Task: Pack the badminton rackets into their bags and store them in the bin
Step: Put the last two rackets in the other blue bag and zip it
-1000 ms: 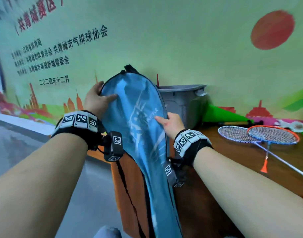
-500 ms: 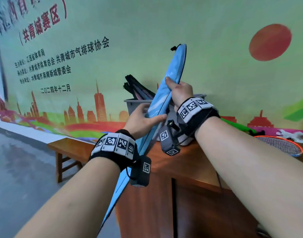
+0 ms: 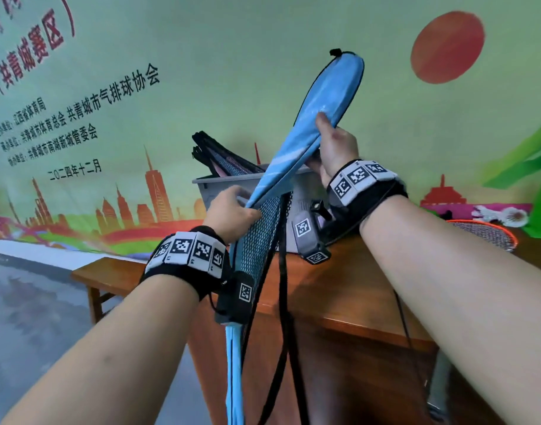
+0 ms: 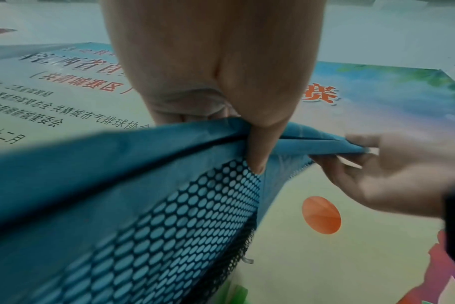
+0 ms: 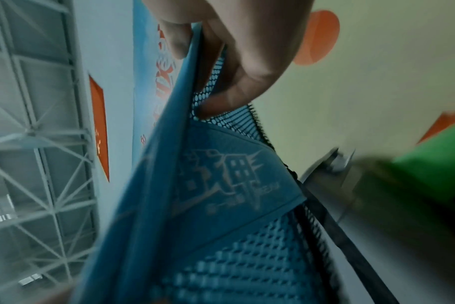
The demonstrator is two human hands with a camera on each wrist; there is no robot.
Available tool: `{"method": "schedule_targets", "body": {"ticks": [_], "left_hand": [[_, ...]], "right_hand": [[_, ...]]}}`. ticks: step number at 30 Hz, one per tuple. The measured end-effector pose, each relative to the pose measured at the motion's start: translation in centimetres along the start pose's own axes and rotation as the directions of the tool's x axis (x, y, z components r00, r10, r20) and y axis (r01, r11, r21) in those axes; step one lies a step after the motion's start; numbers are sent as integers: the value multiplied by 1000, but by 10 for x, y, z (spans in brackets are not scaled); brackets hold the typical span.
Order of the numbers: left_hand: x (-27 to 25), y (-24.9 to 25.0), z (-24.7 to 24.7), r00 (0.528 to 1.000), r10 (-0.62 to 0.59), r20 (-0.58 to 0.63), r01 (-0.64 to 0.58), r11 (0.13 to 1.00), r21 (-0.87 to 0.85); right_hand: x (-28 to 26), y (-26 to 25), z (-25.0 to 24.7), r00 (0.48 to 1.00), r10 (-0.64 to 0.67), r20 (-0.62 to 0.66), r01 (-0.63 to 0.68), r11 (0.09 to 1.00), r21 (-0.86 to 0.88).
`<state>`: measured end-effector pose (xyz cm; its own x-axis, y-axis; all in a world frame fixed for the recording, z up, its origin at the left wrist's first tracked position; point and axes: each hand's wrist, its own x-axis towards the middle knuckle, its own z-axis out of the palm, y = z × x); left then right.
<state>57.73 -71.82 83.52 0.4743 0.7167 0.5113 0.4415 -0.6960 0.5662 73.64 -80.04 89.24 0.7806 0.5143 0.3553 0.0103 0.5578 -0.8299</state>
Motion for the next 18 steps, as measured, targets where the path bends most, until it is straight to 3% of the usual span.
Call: {"method": "schedule_targets", "body": {"ticks": [4, 6, 8, 12, 15, 18], "left_hand": [[14, 7, 9, 989, 92, -116, -103, 990, -95], [18, 15, 17, 980, 132, -152, -149, 983, -105], [25, 23, 22, 970, 122, -209, -150, 981, -123], [40, 37, 24, 931, 34, -362, -161, 932, -326], [55, 42, 14, 890, -112, -441, -182, 801, -570], [60, 46, 4, 890, -270, -366, -179, 532, -827]], "right_hand": [[11, -2, -35, 1000, -19, 5, 20, 998, -57], [13, -1, -49, 995, 19, 97, -13, 998, -68], [12, 3, -59, 981, 79, 178, -51, 986, -158], [5, 20, -70, 979, 143, 142, -63, 887, -458], [3, 29, -69, 969, 196, 149, -58, 771, -635], [-3, 35, -56, 888, 330, 319, -76, 790, -608]]}}
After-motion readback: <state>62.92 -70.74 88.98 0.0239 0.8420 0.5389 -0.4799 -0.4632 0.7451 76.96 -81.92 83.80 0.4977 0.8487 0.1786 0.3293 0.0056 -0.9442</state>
